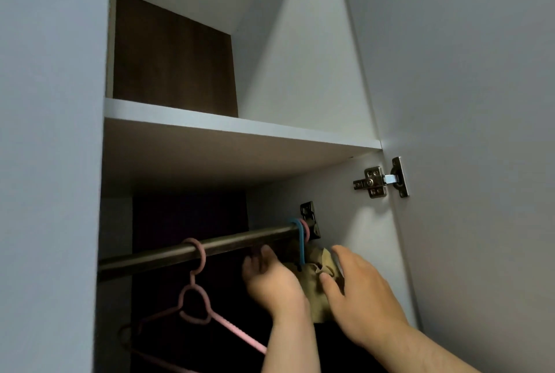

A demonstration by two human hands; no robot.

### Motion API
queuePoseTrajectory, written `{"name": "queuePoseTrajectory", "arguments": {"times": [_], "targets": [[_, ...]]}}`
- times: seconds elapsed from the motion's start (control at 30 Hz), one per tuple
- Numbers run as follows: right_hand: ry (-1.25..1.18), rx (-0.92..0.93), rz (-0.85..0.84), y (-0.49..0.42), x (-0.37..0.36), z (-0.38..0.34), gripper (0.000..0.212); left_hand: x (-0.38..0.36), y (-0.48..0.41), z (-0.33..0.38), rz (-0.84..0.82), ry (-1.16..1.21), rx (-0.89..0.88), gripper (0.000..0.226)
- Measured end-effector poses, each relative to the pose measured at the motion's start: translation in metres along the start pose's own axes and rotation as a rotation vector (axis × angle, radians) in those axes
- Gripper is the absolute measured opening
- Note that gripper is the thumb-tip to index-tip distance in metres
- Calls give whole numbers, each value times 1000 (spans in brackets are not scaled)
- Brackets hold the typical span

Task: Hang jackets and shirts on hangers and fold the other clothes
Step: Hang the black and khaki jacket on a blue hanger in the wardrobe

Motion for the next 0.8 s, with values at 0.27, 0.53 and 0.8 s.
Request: {"name": "queuePoseTrajectory", "arguments": {"times": [0.27, 0.53, 0.8], "targets": [[-12, 18, -21, 32, 29, -14, 19, 24, 56, 10, -272, -372, -58, 34], [-58, -254, -64, 83, 54, -8, 50, 68, 106, 60, -442, -925, -422, 35], [80, -159, -102, 133, 91, -40, 37, 106, 163, 98, -592, -1449, -718, 52]]}}
Point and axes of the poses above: each hand's wrist, its own y-axis away from the middle knuckle, its own x-axis out of the back of the hand, z = x × y, the point moved 4 cm from there along -y, towards the middle knuckle, and after that the axes turned 6 degrees about x, right-handed, at the moved point
